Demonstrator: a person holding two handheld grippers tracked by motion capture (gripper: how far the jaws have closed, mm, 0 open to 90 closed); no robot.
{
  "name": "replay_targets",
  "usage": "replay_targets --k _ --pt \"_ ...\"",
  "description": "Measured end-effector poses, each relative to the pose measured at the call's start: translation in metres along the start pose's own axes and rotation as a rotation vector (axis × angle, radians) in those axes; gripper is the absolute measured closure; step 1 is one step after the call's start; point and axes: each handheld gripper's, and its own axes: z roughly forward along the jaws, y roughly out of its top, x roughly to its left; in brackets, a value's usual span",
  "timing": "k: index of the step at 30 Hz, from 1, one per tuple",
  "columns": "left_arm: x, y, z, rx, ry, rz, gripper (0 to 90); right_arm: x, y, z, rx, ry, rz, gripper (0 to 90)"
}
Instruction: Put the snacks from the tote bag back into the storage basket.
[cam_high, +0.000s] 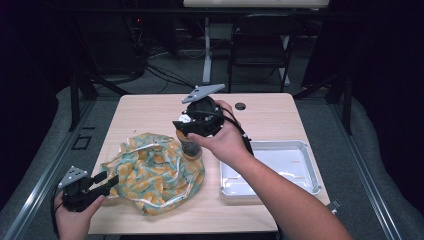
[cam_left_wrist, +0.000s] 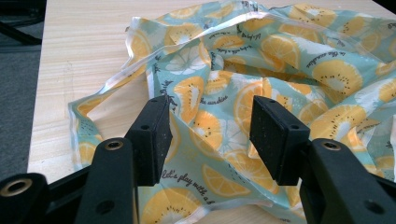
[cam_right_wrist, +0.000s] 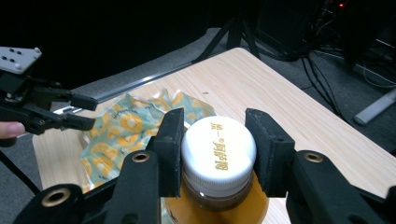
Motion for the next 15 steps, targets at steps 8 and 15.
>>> replay_targets --k 8,15 --pt "-0.001 0.000 0.000 -0.004 -0.005 -0.001 48.4 -0.016 -0.012 -0.021 0.005 -0.034 0.016 58.8" --pt "-0.002 0.000 0.001 -0.006 -0.005 0.002 48.4 -0.031 -0.020 -0.035 0.014 -0.069 0.025 58.8"
